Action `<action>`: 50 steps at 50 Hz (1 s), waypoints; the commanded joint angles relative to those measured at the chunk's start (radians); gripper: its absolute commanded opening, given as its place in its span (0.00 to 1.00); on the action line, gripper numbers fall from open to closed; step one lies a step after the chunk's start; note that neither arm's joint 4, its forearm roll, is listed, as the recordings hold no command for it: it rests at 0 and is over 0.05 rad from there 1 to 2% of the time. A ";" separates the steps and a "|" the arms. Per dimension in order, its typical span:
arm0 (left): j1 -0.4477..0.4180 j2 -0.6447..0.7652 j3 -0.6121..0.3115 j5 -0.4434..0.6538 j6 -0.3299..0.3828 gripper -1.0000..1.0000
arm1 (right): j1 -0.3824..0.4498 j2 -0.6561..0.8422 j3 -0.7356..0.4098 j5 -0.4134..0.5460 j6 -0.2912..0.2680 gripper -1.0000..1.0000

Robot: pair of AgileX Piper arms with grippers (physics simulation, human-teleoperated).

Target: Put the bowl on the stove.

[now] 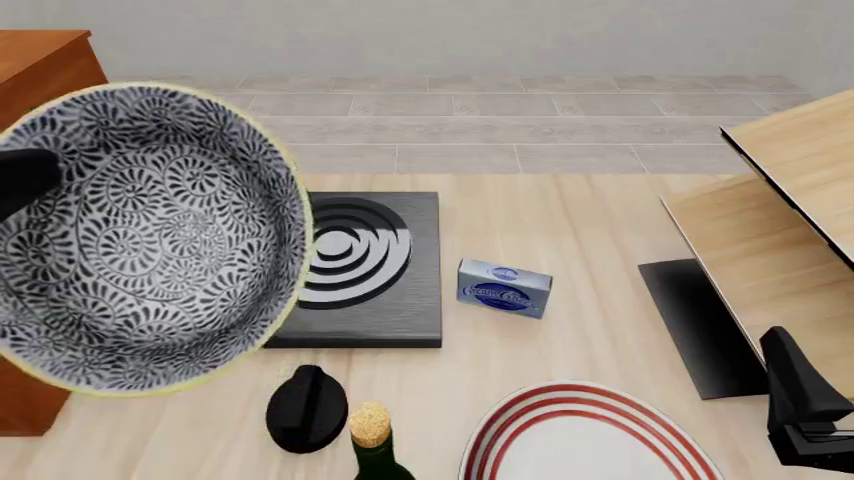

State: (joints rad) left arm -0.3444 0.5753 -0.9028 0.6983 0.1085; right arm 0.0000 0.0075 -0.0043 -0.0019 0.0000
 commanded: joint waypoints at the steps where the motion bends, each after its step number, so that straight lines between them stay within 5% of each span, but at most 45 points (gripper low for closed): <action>1: 0.071 0.054 -0.035 -0.120 -0.074 0.00 | 0.000 0.000 0.000 0.000 0.000 1.00; 9: 0.124 0.105 -0.006 -0.258 -0.185 0.00 | 0.000 0.000 0.000 0.000 0.000 1.00; 30: 0.088 0.241 0.073 -0.540 -0.433 0.00 | 0.000 0.000 0.000 0.000 0.000 1.00; 50: 0.045 0.346 0.191 -0.711 -0.516 0.00 | 0.000 0.000 0.000 0.000 0.000 1.00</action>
State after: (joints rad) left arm -0.2821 0.8632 -0.7555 0.0775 -0.3669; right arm 0.0000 0.0075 -0.0043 -0.0019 0.0000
